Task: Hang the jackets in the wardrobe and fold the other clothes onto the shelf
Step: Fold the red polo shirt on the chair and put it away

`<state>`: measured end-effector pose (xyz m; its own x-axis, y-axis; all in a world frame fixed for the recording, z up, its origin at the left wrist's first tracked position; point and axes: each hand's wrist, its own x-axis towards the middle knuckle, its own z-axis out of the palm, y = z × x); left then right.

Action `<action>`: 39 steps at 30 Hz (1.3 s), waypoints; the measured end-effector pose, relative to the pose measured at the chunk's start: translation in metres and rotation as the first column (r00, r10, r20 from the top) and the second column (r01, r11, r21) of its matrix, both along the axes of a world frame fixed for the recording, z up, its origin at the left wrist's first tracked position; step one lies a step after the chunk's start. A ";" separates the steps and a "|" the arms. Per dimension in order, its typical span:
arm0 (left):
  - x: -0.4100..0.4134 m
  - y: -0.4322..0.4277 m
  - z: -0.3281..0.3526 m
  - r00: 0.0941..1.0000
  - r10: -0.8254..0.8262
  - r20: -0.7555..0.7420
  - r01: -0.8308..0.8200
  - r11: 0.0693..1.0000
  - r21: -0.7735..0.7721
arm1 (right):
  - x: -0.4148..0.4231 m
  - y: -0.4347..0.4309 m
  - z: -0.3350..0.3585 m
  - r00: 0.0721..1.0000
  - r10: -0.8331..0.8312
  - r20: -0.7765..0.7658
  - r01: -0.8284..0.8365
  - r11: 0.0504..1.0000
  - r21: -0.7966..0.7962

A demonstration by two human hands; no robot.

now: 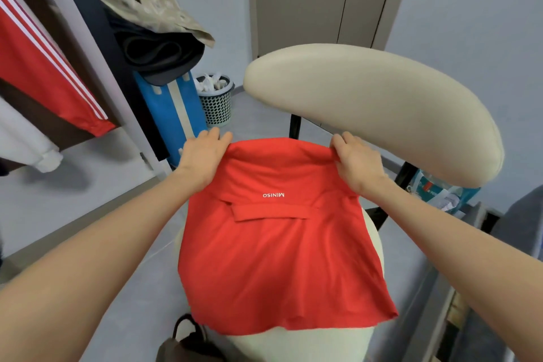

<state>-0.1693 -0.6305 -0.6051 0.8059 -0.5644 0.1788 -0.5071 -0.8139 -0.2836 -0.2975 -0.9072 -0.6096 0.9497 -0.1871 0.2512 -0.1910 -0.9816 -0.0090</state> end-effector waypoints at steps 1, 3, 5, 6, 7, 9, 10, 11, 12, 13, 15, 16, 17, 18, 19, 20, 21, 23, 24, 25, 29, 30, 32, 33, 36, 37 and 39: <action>-0.004 0.003 -0.002 1.000 -0.006 0.028 0.005 1.000 0.022 | -0.006 0.002 -0.001 1.000 0.012 0.002 -0.012 1.000 0.010; -0.019 0.013 -0.008 0.997 -0.021 0.068 0.016 0.997 0.074 | -0.022 0.006 -0.005 0.999 0.037 -0.021 -0.037 0.999 0.036; -0.038 0.025 -0.016 0.998 -0.023 0.064 0.015 0.994 0.112 | -0.041 0.011 -0.009 0.997 0.066 -0.034 -0.063 0.995 0.076; -0.050 0.031 -0.021 0.999 -0.019 0.049 0.012 0.991 0.130 | -0.052 0.014 -0.011 0.996 0.086 -0.034 -0.083 0.992 0.092; -0.063 0.037 -0.025 1.000 -0.017 0.023 0.013 0.990 0.140 | -0.063 0.017 -0.014 0.993 0.109 -0.034 -0.105 0.989 0.104; -0.089 0.049 -0.032 0.999 -0.025 -0.041 0.030 0.992 0.120 | -0.086 0.023 -0.020 0.988 0.149 -0.045 -0.143 0.982 0.122; -0.102 0.056 -0.036 0.996 -0.037 -0.078 0.045 0.994 0.097 | -0.097 0.026 -0.024 0.985 0.162 -0.059 -0.154 0.980 0.125; -0.116 0.061 -0.038 0.993 -0.062 -0.105 0.069 0.996 0.063 | -0.108 0.029 -0.027 0.982 0.173 -0.075 -0.163 0.979 0.123; -0.130 0.066 -0.039 0.988 -0.099 -0.120 0.102 0.995 0.021 | -0.119 0.032 -0.030 0.979 0.182 -0.092 -0.171 0.978 0.117; -0.144 0.071 -0.040 0.981 -0.144 -0.132 0.144 0.990 -0.008 | -0.130 0.034 -0.034 0.976 0.189 -0.106 -0.177 0.978 0.112; -0.169 0.077 -0.042 0.972 -0.202 -0.117 0.200 0.979 -0.025 | -0.150 0.038 -0.042 0.974 0.188 -0.127 -0.174 0.978 0.116; -0.180 0.079 -0.046 0.973 -0.179 -0.144 0.179 0.984 -0.010 | -0.160 0.039 -0.048 0.972 0.186 -0.144 -0.170 0.979 0.117; -0.188 0.081 -0.053 0.972 -0.121 -0.200 0.125 0.992 0.008 | -0.169 0.041 -0.054 0.969 0.183 -0.166 -0.166 0.980 0.113; -0.195 0.083 -0.060 0.971 -0.044 -0.235 0.061 0.996 0.066 | -0.177 0.043 -0.060 0.965 0.179 -0.194 -0.161 0.981 0.104; -0.200 0.084 -0.067 0.968 0.020 -0.252 0.019 0.988 0.151 | -0.185 0.044 -0.067 0.958 0.174 -0.226 -0.157 0.983 0.092; -0.206 0.085 -0.072 0.964 0.060 -0.259 -0.004 0.978 0.209 | -0.192 0.046 -0.074 0.951 0.166 -0.259 -0.152 0.986 0.076; -0.211 0.085 -0.077 0.963 0.084 -0.256 -0.021 0.971 0.240 | -0.198 0.047 -0.080 0.946 0.157 -0.284 -0.147 0.988 0.055; -0.221 0.086 -0.086 0.955 0.120 -0.270 -0.048 0.964 0.261 | -0.208 0.050 -0.091 0.939 0.124 -0.322 -0.124 0.992 0.020; -0.225 0.085 -0.090 0.949 0.138 -0.284 -0.062 0.963 0.261 | -0.211 0.052 -0.095 0.931 0.104 -0.350 -0.105 0.994 0.016; -0.228 0.085 -0.094 0.942 0.155 -0.298 -0.077 0.963 0.258 | -0.214 0.053 -0.098 0.917 0.088 -0.389 -0.089 0.996 0.017; -0.234 0.082 -0.099 0.888 0.179 -0.423 -0.105 0.976 0.193 | -0.216 0.059 -0.102 0.861 0.054 -0.505 -0.060 0.998 0.005; -0.232 0.082 -0.098 0.867 0.175 -0.466 -0.120 0.982 0.147 | -0.215 0.060 -0.100 0.851 0.045 -0.522 -0.044 0.999 0.013; -0.225 0.083 -0.094 0.829 0.163 -0.534 -0.189 0.982 0.005 | -0.210 0.064 -0.094 0.833 0.025 -0.552 -0.001 0.999 0.044; -0.220 0.084 -0.094 0.818 0.153 -0.554 -0.246 0.964 -0.097 | -0.206 0.067 -0.091 0.838 0.018 -0.546 0.027 0.997 0.073; -0.203 0.085 -0.096 0.790 0.137 -0.598 -0.459 0.778 -0.429 | -0.187 0.082 -0.084 0.904 0.055 -0.424 0.031 0.981 0.194; -0.195 0.084 -0.097 0.764 0.138 -0.630 -0.535 0.682 -0.499 | -0.179 0.089 -0.084 0.915 0.084 -0.395 0.021 0.967 0.254; -0.179 0.082 -0.100 0.672 0.125 -0.730 -0.684 0.484 -0.546 | -0.161 0.105 -0.085 0.906 0.140 -0.399 0.022 0.927 0.374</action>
